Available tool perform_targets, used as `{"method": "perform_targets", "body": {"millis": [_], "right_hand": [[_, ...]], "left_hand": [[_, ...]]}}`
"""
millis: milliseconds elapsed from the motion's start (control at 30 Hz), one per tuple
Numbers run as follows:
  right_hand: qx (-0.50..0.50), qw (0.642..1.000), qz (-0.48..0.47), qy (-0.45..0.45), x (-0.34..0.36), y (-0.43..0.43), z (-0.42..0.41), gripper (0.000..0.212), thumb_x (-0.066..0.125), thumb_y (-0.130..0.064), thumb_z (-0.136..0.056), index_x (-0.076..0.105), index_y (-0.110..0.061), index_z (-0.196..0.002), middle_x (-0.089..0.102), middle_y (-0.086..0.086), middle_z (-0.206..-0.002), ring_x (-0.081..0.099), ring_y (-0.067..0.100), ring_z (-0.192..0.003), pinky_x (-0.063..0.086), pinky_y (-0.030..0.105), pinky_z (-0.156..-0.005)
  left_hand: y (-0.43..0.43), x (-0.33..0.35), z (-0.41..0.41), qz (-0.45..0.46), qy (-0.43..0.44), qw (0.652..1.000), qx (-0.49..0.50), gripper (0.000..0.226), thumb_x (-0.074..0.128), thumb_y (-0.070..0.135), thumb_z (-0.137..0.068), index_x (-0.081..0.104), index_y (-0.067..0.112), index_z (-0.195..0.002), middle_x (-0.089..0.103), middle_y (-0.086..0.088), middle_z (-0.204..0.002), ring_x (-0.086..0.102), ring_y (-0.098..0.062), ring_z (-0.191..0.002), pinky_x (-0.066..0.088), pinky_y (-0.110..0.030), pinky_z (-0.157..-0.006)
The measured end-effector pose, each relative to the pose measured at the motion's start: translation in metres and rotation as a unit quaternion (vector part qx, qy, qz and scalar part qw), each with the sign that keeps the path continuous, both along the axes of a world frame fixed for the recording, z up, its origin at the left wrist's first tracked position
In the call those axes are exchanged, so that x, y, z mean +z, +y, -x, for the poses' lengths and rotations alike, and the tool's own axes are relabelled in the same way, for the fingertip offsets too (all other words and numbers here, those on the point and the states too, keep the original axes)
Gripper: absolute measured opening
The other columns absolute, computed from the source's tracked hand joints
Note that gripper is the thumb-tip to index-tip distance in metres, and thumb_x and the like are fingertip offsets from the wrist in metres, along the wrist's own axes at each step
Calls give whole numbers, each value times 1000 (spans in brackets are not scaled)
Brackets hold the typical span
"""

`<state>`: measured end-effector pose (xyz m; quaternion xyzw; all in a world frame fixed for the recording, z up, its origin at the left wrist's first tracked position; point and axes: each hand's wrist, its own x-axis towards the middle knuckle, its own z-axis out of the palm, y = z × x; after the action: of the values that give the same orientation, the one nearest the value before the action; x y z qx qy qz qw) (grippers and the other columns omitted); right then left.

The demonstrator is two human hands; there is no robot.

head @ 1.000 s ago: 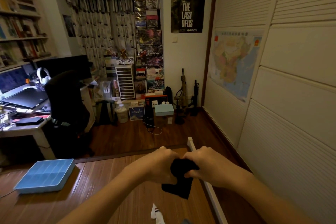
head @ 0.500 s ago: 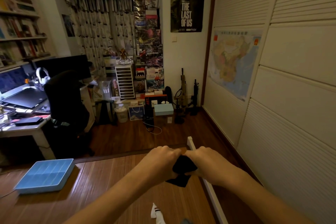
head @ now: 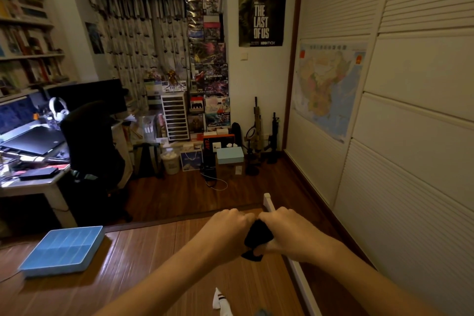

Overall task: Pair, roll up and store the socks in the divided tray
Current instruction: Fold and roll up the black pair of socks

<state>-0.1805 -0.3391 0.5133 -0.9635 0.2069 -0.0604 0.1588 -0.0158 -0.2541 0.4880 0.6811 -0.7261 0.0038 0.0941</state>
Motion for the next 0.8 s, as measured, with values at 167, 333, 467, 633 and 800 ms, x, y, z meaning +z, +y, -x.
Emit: {"method": "perform_targets", "body": {"millis": [167, 333, 467, 633, 800], "right_hand": [[33, 977, 213, 11, -11, 10, -6, 35, 61, -37, -98, 54, -16, -125, 67, 4, -120, 65, 20, -111, 48, 32, -98], [-38, 999, 11, -20, -7, 14, -8, 46, 75, -36, -87, 55, -22, -126, 66, -5, -117, 66, 11, -106, 57, 27, -89], [-54, 992, 116, -16, -8, 11, -10, 35, 69, -35, -93, 58, -19, -122, 69, -1, -115, 67, 15, -107, 55, 30, -93], [22, 958, 285, -12, -17, 11, -12, 25, 72, -30, -90, 62, -17, -109, 71, 1, -101, 68, 15, -92, 52, 29, -84], [-40, 996, 77, -1, -21, 12, -16, 43, 74, -34, -87, 53, -22, -124, 66, -3, -116, 65, 15, -105, 56, 30, -90]], "left_hand": [[4, 14, -12, -104, 100, 988, -47, 48, 79, 33, -87, 60, 20, -128, 71, 2, -116, 71, -13, -102, 61, -28, -87], [0, 1, -4, -37, -14, 999, 19, 45, 68, 38, -95, 51, 22, -134, 66, 2, -122, 65, -12, -108, 53, -24, -92], [-2, -4, 1, -15, 8, 999, 42, 52, 69, 40, -94, 46, 25, -139, 63, 4, -126, 63, -12, -113, 50, -25, -93], [1, 2, -11, -95, 122, 988, -7, 49, 82, 35, -83, 60, 22, -125, 70, 4, -112, 69, -10, -99, 55, -18, -82], [2, -19, -2, -8, -2, 999, 49, 36, 61, 35, -100, 50, 24, -133, 65, 4, -122, 64, -11, -108, 52, -24, -93]]}}
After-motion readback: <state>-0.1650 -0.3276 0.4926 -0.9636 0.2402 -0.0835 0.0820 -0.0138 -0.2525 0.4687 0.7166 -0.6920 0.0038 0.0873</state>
